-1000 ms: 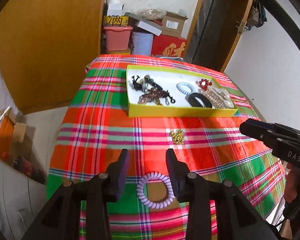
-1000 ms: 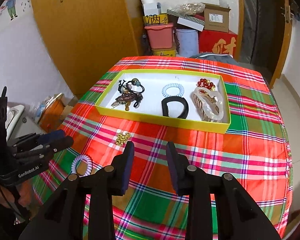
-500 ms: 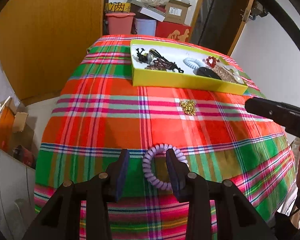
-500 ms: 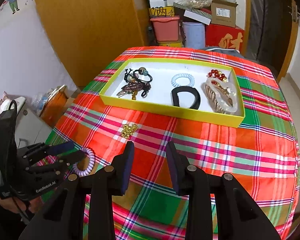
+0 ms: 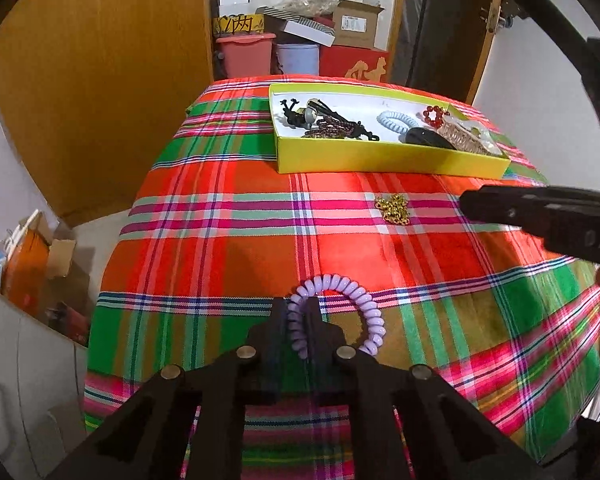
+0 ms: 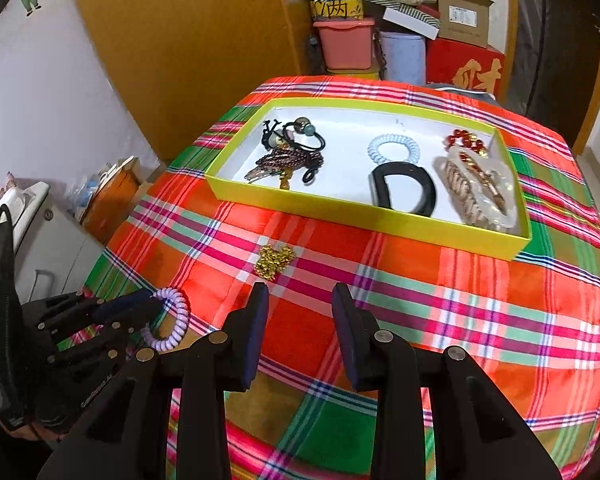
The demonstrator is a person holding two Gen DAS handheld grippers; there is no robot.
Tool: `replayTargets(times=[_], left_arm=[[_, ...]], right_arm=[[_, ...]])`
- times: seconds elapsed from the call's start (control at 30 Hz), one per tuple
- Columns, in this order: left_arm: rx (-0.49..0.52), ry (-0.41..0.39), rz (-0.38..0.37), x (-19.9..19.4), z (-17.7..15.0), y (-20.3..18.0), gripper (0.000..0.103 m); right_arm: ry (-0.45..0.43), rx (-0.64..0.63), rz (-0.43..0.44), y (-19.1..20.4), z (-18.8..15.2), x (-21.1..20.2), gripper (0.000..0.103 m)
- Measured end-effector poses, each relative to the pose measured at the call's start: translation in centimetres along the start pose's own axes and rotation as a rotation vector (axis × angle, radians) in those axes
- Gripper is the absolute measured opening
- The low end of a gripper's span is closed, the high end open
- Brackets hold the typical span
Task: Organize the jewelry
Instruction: 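Grasp the lavender coil hair tie with the left tool while the right tool grasps the gold brooch, then carry the lavender tie and gold brooch into the tray and open both tools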
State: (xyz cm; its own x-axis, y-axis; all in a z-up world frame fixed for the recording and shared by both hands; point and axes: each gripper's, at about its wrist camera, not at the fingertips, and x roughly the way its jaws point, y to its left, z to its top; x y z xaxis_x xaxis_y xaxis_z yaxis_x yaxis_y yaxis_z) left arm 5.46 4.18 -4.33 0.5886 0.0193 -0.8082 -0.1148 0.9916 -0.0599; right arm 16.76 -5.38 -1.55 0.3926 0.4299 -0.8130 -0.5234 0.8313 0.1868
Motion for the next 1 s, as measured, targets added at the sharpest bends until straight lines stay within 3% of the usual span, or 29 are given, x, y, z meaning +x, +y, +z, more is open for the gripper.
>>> replayTargets(times=[0.43,0.67,0.7,0.83,1.0], left_arm=[[-0.087,-0.039,-0.022,-0.8,1.2,2.9,0.009],[-0.128,-0.056,-0.036,-1.1,1.5,4.4,0.009],[-0.134,-0.057,-0.037,-1.1,1.5,4.6,0.009],[-0.148,-0.058,-0.041,-1.1,1.5,5.1,0.009],[-0.154,-0.06,-0.043,-1.2,1.5,5.3,0.009]], right_arm=[[0.062,-0.048,0.015,1.8,1.3,4.7,0.034],[0.056,-0.098,-0.043,2.9,1.8,5.3,0.034],[0.055,-0.105,-0.054,3.0,1.8,5.3,0.033],[0.048,-0.122,-0.092,3.2,1.6,5.3,0.011],[0.043,-0.133,-0.1,3.5,1.5,5.2,0.009]])
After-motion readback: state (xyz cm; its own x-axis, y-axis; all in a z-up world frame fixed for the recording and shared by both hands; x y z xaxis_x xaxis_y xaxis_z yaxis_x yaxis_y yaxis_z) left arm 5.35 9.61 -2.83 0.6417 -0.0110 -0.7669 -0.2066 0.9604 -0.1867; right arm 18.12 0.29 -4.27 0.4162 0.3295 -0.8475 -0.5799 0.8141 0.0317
